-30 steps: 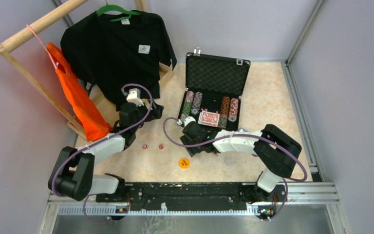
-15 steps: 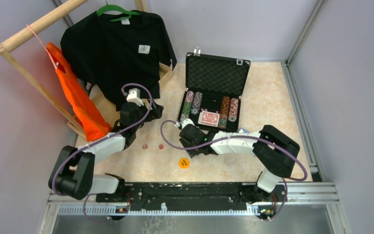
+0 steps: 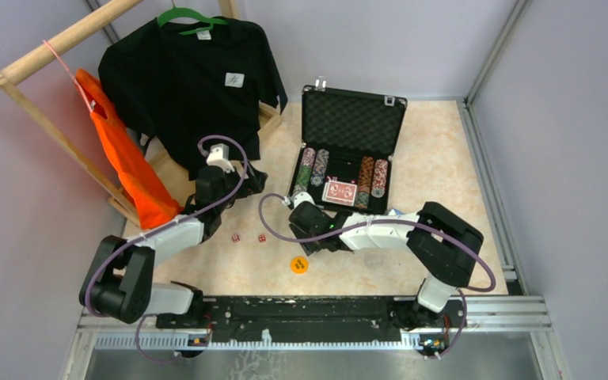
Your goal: Pack up texas hold em set
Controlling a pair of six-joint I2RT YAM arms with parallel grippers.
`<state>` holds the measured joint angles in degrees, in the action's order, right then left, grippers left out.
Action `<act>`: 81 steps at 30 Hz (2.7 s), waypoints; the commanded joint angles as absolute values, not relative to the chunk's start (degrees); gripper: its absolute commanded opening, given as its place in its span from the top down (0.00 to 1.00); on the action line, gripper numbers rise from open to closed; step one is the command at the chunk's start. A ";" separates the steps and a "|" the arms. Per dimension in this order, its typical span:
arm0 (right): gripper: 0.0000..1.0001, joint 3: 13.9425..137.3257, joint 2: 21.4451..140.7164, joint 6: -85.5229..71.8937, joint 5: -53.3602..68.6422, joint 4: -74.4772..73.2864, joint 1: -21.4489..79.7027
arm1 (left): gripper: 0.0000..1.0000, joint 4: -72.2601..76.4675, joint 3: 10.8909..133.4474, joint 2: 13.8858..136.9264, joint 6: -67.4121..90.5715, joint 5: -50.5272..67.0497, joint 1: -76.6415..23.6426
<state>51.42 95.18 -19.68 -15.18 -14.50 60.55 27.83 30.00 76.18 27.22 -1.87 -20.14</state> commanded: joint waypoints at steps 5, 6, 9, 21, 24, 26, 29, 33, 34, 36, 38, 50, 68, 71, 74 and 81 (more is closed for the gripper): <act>0.53 52.46 96.45 -20.07 -15.81 -15.15 61.18 | 0.03 28.20 31.29 76.20 27.37 -1.32 -20.30; 0.54 52.45 96.36 -20.12 -15.90 -15.20 61.17 | 0.03 28.21 31.29 76.20 27.39 -1.23 -20.30; 0.57 52.51 96.49 -20.13 -16.22 -15.46 61.18 | 0.03 28.21 31.38 76.42 27.47 -0.97 -20.30; 0.65 54.05 93.38 -20.83 -16.43 -15.97 61.17 | 0.03 27.81 31.86 77.06 27.76 -0.01 -20.24; 0.65 54.53 92.88 -20.52 -16.43 -16.14 61.17 | 0.03 27.52 31.99 76.99 27.74 0.17 -20.30; 0.65 54.65 92.60 -20.32 -16.64 -16.24 61.17 | 0.03 27.47 32.06 77.01 27.87 0.33 -20.28; 0.66 55.26 92.17 -19.84 -17.15 -16.51 61.17 | 0.03 27.36 32.29 77.48 28.25 1.12 -20.30; 0.65 56.12 91.88 -19.43 -17.31 -16.79 61.11 | 0.03 27.17 32.52 78.07 29.04 2.80 -20.30; 0.65 56.20 91.66 -19.36 -17.19 -16.72 61.09 | 0.03 27.16 32.52 78.10 29.44 3.07 -20.30; 0.65 56.24 91.37 -19.25 -17.31 -16.49 61.06 | 0.03 27.27 32.60 78.22 30.34 4.53 -20.30; 0.65 56.26 91.32 -19.10 -17.11 -16.40 60.91 | 0.03 27.50 32.68 78.44 30.91 6.08 -20.30; 0.45 57.63 93.95 -23.98 -18.02 -20.92 60.47 | 0.04 23.01 32.53 76.73 33.98 8.73 -20.30; 0.41 56.67 97.10 -28.86 -16.89 -21.05 60.08 | 0.05 22.41 32.56 79.14 34.54 10.17 -20.30; 0.42 56.61 96.93 -28.60 -16.69 -21.42 59.71 | 0.05 22.50 32.74 79.44 34.52 10.38 -20.30; 0.42 55.91 96.78 -29.14 -16.39 -21.54 59.15 | 0.05 22.41 32.79 79.47 34.56 10.58 -20.30; 0.37 53.63 95.48 -30.34 -15.97 -20.82 58.27 | 0.05 22.59 32.78 79.62 34.54 11.08 -20.26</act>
